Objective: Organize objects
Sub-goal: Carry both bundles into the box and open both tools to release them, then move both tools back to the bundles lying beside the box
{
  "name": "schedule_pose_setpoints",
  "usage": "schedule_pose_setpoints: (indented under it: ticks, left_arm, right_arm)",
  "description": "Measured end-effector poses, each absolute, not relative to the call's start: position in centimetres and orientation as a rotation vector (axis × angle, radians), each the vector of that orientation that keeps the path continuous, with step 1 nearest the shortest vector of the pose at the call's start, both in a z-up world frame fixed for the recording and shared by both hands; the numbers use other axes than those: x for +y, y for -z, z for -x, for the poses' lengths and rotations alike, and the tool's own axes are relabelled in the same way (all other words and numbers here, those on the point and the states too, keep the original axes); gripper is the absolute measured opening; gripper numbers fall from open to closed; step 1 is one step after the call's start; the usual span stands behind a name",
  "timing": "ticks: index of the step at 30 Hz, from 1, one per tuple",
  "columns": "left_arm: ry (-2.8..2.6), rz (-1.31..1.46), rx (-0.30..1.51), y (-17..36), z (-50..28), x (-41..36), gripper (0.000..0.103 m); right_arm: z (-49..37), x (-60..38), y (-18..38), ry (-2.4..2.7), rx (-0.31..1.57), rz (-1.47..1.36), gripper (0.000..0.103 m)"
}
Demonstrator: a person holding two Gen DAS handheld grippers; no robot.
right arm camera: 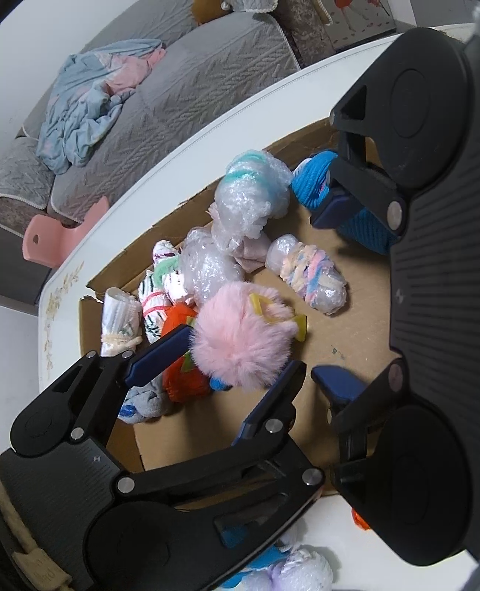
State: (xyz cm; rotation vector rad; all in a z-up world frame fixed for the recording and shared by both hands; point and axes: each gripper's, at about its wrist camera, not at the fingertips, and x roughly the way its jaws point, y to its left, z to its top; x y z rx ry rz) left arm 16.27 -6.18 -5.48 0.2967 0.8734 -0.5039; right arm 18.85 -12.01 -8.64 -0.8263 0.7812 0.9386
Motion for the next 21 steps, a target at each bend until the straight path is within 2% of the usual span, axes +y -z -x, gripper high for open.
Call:
schedule_pose_setpoints:
  ticks: [1, 7, 10, 21]
  left_arm:
    - [0.499, -0.295, 0.871, 5.3, -16.2, -6.2, 0.085]
    - [0.469, -0.261, 0.852, 3.8, -15.1, -5.5, 0.086]
    - [0.432, -0.228, 0.846, 3.0, -14.6, -4.7, 0.088]
    - [0.290, -0.065, 0.811, 1.5, -11.9, -1.4, 0.091]
  right_arm:
    - [-18.8, -12.0, 8.5, -0.935, 0.781, 0.822, 0.084]
    - [-18.1, -12.3, 7.6, -0.896, 0.788, 0.792, 0.089]
    - [-17.7, -12.4, 7.2, -0.873, 0.791, 0.758, 0.095]
    - [-16.0, -12.9, 6.4, -0.735, 0.803, 0.617, 0.098]
